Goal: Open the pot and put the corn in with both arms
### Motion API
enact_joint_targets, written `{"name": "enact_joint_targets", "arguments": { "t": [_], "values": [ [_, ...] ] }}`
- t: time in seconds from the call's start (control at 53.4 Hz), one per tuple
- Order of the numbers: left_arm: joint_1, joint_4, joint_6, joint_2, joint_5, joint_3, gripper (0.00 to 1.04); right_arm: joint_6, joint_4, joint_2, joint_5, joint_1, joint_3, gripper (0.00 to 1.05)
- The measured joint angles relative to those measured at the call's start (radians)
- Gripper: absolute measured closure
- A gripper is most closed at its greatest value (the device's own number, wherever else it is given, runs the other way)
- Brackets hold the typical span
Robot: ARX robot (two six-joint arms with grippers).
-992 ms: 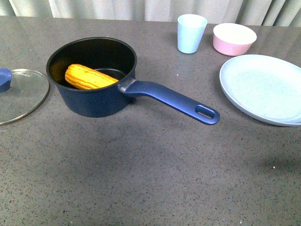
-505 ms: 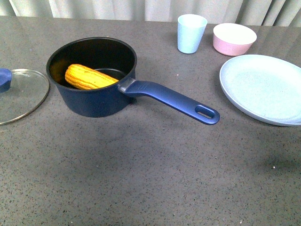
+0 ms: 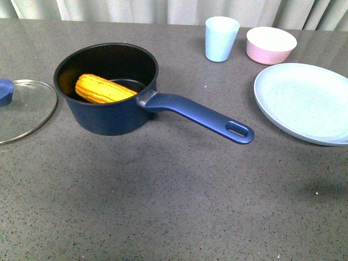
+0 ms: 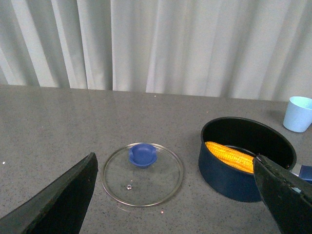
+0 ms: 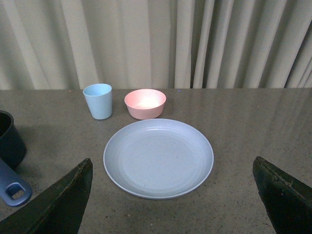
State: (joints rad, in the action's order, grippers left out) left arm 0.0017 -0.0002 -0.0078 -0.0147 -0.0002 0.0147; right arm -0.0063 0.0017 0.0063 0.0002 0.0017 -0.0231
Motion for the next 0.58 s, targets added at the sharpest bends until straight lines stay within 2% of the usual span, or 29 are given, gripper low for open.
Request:
{"name": "enact_joint_targets", "arguments": {
  "t": [0.58],
  "values": [
    [0.000,0.000,0.000,0.000,0.000,0.000,0.09,0.000,0.000,0.000,0.000,0.000,0.000,0.09]
  ]
}}
